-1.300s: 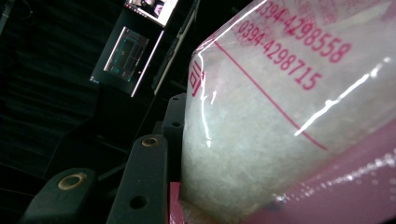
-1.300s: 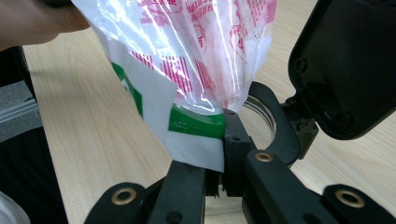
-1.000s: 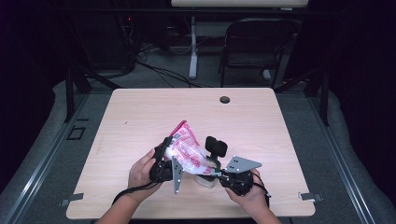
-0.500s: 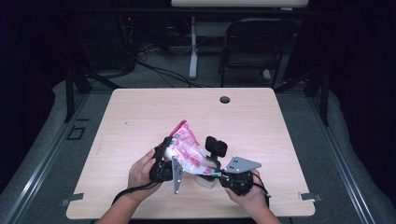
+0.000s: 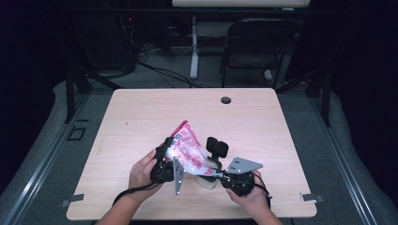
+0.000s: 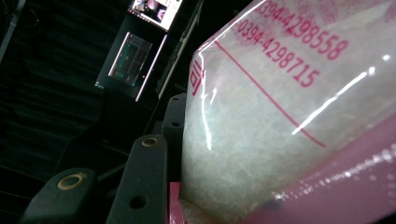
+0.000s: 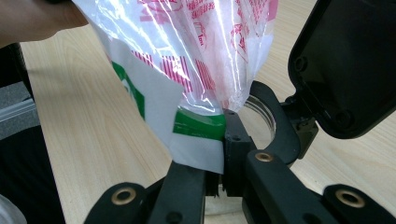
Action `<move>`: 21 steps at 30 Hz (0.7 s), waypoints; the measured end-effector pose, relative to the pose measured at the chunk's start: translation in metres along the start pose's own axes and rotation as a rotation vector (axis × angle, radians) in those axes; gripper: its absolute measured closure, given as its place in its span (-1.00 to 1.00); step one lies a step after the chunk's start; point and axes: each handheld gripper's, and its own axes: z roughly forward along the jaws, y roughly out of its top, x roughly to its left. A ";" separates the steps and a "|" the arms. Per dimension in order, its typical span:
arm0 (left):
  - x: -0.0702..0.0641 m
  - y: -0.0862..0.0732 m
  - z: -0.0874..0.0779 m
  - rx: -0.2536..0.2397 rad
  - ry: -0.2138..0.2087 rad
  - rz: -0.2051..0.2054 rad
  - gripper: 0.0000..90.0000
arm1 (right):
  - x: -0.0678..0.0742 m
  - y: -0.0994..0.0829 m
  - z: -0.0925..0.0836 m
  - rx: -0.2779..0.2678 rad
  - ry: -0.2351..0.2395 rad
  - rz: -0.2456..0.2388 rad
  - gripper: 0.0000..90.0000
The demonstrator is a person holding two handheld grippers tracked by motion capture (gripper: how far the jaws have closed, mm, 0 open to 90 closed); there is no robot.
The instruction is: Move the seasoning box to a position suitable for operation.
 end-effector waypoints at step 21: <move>0.000 0.002 0.000 -0.007 0.012 0.019 0.50 | -0.001 -0.001 0.001 0.007 -0.004 0.004 0.96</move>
